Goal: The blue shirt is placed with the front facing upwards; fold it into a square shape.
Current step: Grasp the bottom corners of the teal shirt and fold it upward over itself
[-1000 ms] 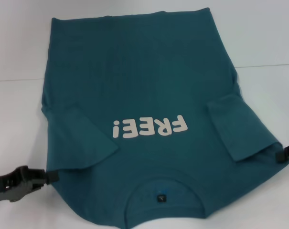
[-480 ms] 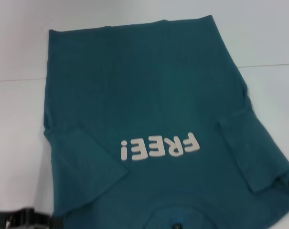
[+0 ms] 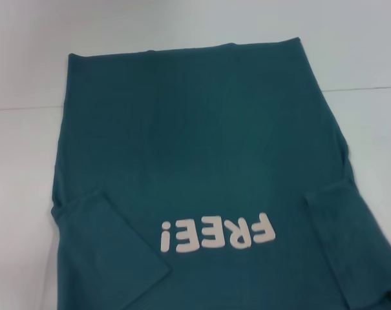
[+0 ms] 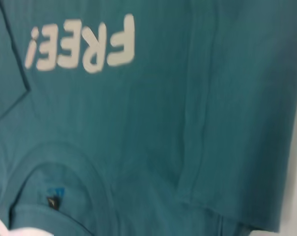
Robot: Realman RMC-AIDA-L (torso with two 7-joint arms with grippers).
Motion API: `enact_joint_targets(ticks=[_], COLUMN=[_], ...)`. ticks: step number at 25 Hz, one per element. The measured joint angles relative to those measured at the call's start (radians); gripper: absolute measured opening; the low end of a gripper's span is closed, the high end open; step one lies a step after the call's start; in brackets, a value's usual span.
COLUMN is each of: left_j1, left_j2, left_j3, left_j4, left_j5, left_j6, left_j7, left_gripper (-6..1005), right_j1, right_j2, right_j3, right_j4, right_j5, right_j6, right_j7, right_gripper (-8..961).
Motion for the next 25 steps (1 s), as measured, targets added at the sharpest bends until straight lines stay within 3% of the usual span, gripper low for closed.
enact_joint_targets(ticks=[3, 6, 12, 16, 22, 25], left_j1=[0.004, -0.005, -0.104, -0.210, -0.332, -0.376], left_j2=[0.000, 0.000, 0.033, 0.055, 0.054, 0.065], left_j3=[-0.001, -0.002, -0.032, -0.053, -0.033, -0.018], left_j4=[0.001, -0.003, -0.089, -0.169, -0.248, -0.296], left_j5=[0.003, -0.035, -0.204, -0.216, -0.208, -0.206], left_j6=[0.016, 0.043, 0.020, -0.133, -0.400, -0.509], left_j7=[0.003, 0.021, -0.008, -0.084, -0.127, -0.127], left_gripper=[24, 24, 22, 22, 24, 24], right_j1=[-0.008, -0.003, 0.042, 0.085, 0.141, 0.152], right_j2=[0.019, 0.024, -0.016, -0.029, -0.035, -0.034], right_j3=[0.000, 0.021, 0.055, 0.072, 0.076, 0.069], right_j4=[-0.001, 0.001, 0.036, 0.073, 0.134, 0.143], right_j5=[-0.028, 0.004, 0.252, 0.324, 0.337, 0.337], right_j6=[-0.002, -0.003, -0.011, 0.109, 0.346, 0.456], right_j7=[-0.018, -0.034, -0.026, 0.018, 0.048, 0.061], right_gripper=[43, 43, 43, 44, 44, 44])
